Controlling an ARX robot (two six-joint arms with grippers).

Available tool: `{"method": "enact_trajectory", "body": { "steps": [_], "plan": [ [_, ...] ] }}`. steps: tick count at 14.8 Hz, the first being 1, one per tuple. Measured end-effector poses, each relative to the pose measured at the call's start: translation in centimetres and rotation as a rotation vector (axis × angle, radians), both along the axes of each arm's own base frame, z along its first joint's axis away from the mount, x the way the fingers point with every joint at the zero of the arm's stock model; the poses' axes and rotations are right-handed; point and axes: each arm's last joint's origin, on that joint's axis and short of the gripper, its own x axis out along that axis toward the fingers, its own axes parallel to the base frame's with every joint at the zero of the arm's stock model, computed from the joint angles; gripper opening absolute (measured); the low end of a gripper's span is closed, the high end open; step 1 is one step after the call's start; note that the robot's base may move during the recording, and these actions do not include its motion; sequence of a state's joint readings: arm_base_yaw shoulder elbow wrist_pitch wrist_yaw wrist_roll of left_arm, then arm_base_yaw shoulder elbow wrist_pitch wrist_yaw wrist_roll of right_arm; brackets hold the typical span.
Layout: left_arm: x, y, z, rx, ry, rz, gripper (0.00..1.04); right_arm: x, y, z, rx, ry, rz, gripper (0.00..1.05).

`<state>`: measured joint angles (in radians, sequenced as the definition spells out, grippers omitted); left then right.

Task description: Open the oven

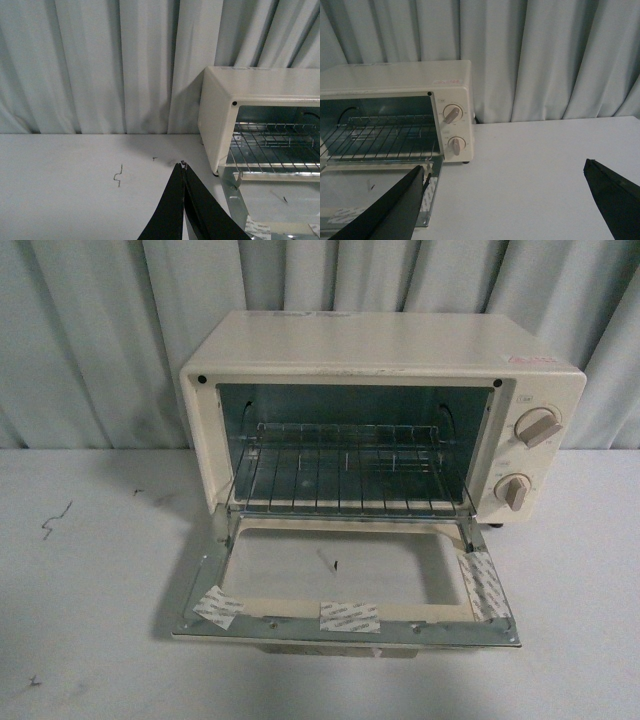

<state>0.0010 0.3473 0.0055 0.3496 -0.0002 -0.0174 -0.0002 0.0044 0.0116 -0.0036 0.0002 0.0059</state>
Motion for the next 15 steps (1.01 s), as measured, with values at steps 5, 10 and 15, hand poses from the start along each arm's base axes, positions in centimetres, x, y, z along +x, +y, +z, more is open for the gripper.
{"method": "enact_trajectory", "body": {
  "steps": [5,10,15],
  "plan": [
    [-0.7,0.0,0.0,0.000,0.003,0.000,0.02,0.0,0.0,0.0,0.000,0.000,0.000,0.98],
    [-1.9,0.0,-0.7,0.000,0.056,-0.003,0.02,0.0,0.0,0.0,0.000,0.000,0.000,0.98],
    [-2.2,0.0,-0.4,0.000,0.012,0.000,0.02,0.0,0.0,0.0,0.000,0.000,0.000,0.98]
  ]
}}
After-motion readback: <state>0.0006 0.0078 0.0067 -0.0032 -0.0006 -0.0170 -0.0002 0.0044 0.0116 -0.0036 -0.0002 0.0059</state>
